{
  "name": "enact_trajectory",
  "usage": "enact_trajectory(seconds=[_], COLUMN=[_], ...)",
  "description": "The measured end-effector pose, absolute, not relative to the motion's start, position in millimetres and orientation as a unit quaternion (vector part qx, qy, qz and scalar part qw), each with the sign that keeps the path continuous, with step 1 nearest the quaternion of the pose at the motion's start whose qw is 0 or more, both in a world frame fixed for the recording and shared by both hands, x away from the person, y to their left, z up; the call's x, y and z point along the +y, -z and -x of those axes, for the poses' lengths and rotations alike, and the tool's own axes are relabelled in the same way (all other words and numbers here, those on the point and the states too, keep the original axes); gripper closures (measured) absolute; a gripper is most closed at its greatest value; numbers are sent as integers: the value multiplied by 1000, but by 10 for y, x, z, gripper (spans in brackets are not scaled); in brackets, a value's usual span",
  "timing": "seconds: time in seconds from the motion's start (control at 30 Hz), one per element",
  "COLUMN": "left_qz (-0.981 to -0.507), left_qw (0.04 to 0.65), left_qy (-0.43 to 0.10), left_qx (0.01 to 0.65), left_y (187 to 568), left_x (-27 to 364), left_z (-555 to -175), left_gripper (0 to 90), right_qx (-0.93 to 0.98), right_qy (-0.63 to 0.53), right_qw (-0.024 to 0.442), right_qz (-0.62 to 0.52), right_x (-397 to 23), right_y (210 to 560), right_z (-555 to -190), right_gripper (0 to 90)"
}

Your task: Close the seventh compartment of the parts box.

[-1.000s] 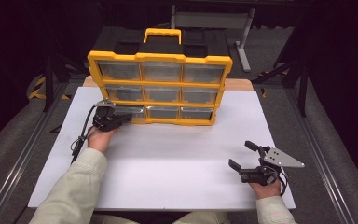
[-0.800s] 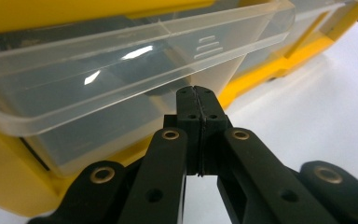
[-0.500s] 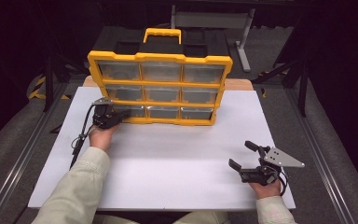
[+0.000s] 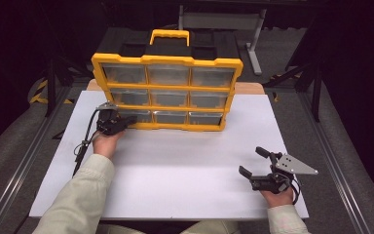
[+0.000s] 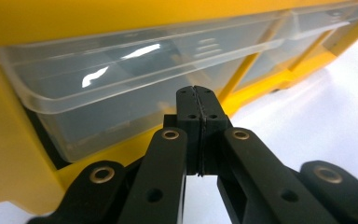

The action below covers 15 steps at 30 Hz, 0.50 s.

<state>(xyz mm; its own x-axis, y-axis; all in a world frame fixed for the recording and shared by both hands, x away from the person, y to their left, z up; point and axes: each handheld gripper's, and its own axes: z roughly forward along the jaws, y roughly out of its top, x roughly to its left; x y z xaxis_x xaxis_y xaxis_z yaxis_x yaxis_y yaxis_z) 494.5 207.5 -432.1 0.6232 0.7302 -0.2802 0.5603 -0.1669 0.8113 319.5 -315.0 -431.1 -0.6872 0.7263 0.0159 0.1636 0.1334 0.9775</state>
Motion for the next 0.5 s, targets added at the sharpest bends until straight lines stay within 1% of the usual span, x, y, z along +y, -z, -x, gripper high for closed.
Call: enact_trajectory(seconds=[0.13, 0.17, 0.33, 0.4, 0.5], left_qz=[-763, -765, -781, -783, -781], left_qw=[489, 492, 492, 496, 511], left_qy=[-90, -89, -78, -78, -73], left_qx=[414, 407, 377, 368, 351], left_y=[4279, 4249, 4154, 4114, 4046], left_x=[2081, 2089, 2078, 2072, 2074], left_z=[-4884, -4841, -4708, -4641, -4524], left_gripper=[881, 835, 672, 559, 434], right_qx=[712, 711, 712, 713, 714], right_qy=[-580, -580, -578, -575, -572], right_qw=[244, 245, 244, 244, 244], right_qz=[-313, -313, -316, -320, -322], right_x=[-3157, -3157, -3158, -3161, -3162], right_y=[4304, 4302, 4293, 4288, 4285], right_z=[-3194, -3195, -3205, -3206, -3212], right_gripper=[46, 46, 46, 46, 46])
